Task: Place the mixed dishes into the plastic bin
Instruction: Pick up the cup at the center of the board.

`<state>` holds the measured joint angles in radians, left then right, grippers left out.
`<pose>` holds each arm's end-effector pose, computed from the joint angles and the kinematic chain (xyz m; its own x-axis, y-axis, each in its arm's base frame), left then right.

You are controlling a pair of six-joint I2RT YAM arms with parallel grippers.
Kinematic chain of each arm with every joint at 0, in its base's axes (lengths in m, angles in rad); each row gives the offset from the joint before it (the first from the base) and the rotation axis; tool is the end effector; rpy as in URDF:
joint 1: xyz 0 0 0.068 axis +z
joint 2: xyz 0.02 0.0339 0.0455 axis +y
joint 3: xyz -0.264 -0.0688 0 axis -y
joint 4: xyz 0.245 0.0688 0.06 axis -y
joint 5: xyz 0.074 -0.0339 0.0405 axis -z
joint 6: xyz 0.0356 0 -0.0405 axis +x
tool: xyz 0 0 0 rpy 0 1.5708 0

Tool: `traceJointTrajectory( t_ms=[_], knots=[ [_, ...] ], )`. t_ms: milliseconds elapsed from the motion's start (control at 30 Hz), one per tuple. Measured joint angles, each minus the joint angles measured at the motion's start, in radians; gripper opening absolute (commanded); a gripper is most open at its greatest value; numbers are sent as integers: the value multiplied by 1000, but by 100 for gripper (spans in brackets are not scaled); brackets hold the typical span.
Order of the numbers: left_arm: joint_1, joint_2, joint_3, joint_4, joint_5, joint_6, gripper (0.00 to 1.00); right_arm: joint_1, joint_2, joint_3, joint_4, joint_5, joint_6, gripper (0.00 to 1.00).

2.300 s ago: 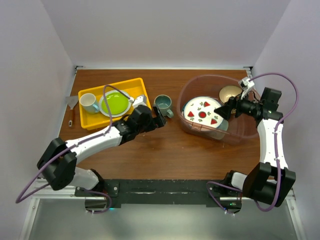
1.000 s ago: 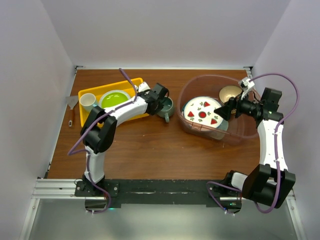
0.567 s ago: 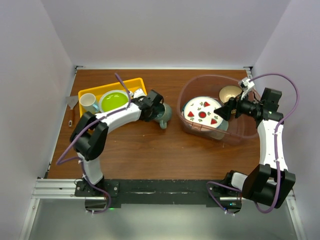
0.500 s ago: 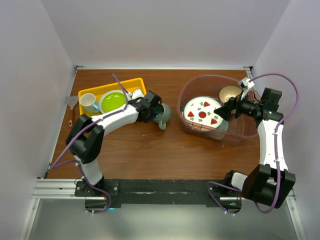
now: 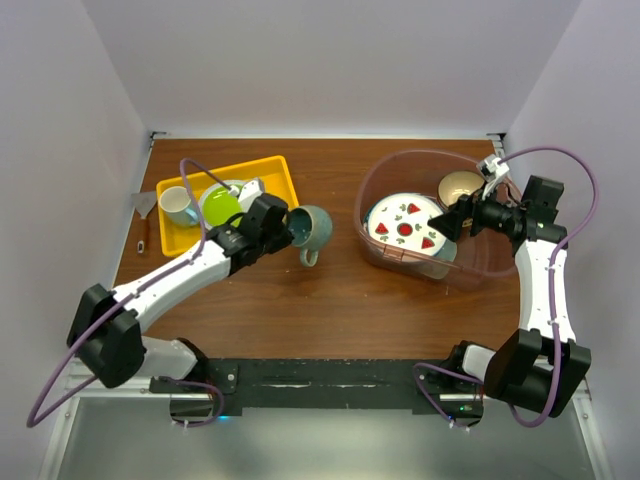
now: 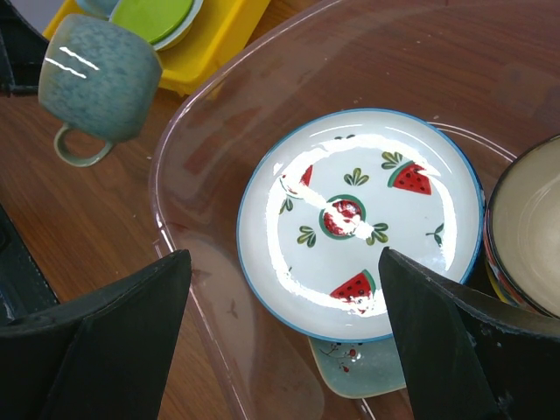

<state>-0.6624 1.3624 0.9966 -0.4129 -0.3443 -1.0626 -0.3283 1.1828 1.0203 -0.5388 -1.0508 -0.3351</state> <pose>0.2378 -0.1702 0.2647 -0.6097 -0.5673 -0.5535 -0.2943 0.8104 -0.5065 0.2387 -0.0487 0.3183 -0.4231 -0.0285 -0.9056 -0.6423 0.7145 0.2775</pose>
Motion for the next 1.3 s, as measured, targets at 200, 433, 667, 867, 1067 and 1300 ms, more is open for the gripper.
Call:
traceJointTrajectory(
  t_ms=[200, 433, 667, 867, 1067, 1300],
  knots=[
    [0, -131, -113, 6, 7, 77, 0, 0, 0, 0, 0, 0, 0, 93],
    [0, -316, -257, 20, 49, 168, 0, 0, 0, 0, 0, -14, -8, 93],
    [0, -459, -360, 62, 114, 239, 0, 11, -1, 5, -23, -35, -23, 93],
    [0, -530, -435, 84, 171, 281, 0, 151, -1, 84, -102, -4, -64, 93],
    [0, -583, -479, 109, 219, 299, 0, 356, 10, 208, -188, 81, -105, 93],
    [0, -597, -489, 121, 249, 296, 0, 642, 82, 314, -260, 233, -126, 93]
  ],
)
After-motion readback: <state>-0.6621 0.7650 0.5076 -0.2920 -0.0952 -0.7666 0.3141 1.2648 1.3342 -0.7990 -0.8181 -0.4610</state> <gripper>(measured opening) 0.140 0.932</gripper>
